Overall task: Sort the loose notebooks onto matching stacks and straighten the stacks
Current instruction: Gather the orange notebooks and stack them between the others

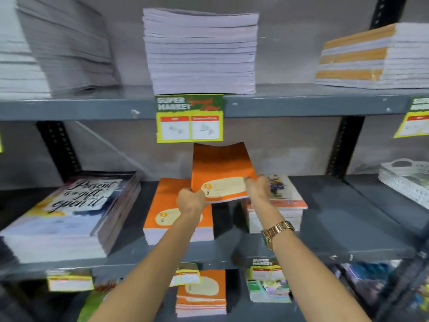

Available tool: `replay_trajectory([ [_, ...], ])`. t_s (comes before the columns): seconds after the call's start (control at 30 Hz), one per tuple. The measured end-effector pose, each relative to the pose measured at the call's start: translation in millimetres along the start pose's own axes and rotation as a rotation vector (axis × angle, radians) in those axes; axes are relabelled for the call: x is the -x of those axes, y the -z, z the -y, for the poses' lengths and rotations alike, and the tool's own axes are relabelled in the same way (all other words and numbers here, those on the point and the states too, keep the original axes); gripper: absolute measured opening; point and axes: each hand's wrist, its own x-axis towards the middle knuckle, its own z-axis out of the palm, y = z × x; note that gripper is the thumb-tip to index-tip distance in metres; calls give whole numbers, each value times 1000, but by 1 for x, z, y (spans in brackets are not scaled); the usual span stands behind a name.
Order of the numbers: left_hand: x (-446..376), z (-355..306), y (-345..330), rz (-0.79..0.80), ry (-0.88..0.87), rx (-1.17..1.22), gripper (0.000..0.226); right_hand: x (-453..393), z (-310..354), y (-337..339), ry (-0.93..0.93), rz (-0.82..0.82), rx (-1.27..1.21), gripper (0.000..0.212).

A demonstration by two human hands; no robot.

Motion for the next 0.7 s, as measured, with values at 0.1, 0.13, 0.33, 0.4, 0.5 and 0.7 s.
replay_trajectory([
  [0.1, -13, 13, 32, -17, -14, -10, 29, 20, 3, -28, 6, 72, 18, 28],
  [0.13, -16, 17, 42, -22, -20, -29, 29, 27, 4, -37, 4, 100, 13, 28],
  [0.33, -34, 42, 90, -69, -18, -169, 22, 54, 0, -82, -26, 188, 98, 23],
  [0.4, -41, 48, 100, -41, -15, -229, 24, 59, -4, -91, -40, 193, 133, 23],
  [0.5, -51, 58, 108, 9, -44, -317, 23, 65, -12, -99, -56, 199, 185, 25],
  [0.7, -55, 65, 116, 5, -124, -568, 24, 70, -20, -104, 3, 186, 419, 26],
])
